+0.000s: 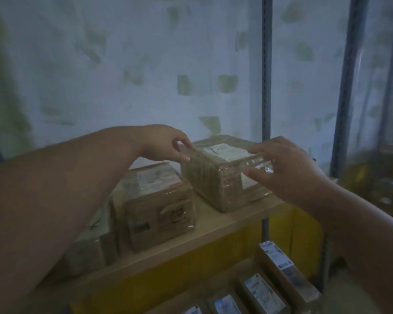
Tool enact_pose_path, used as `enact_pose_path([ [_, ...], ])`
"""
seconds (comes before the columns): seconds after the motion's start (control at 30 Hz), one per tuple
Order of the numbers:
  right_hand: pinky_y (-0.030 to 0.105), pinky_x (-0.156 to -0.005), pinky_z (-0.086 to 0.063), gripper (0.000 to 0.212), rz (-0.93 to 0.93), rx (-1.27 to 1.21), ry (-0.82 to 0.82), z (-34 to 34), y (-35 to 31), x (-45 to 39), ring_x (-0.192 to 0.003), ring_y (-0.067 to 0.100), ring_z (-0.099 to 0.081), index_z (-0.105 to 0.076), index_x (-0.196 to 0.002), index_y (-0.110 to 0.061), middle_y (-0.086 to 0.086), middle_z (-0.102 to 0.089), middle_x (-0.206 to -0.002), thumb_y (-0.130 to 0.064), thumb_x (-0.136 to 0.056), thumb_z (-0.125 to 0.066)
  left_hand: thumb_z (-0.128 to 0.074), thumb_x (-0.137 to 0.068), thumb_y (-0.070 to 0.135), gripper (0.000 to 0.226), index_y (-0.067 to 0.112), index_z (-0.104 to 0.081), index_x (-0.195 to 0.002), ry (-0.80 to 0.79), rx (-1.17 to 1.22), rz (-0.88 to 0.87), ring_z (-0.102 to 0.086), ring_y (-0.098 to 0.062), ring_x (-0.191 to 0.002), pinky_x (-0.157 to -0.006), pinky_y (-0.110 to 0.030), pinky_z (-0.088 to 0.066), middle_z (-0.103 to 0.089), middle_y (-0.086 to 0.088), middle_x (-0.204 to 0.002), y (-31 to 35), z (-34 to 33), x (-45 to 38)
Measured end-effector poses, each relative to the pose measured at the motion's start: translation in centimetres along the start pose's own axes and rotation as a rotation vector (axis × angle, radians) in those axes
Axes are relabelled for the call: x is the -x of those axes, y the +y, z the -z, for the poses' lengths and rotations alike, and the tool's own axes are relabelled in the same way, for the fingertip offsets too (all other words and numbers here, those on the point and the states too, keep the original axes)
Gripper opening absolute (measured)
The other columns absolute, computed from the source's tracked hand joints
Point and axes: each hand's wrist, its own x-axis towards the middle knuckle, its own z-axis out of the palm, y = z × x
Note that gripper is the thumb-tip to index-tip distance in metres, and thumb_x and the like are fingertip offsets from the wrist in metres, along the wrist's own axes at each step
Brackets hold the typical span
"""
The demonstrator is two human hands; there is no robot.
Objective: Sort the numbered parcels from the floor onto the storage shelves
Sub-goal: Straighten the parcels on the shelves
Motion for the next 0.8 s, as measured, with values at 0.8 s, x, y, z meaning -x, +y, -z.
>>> enact_pose_path([
  [0.8,0.033,-0.092,-0.05,0.059,0.025,-0.119,-0.333,-1.1,8.5,-8.5,-0.103,0.008,-0.055,-0.056,-0.125,-0.05,-0.016,-0.057,-0.125,-0.052,-0.071,-0.08,-0.07,-0.058,0.074,0.079,0.062,-0.046,-0.133,-0.122,0.012,0.175,-0.055,-0.006,-0.108,-0.109,-0.038,-0.037,-0.056,0.011,-0.138,-1.0,-1.0,-8.4],
])
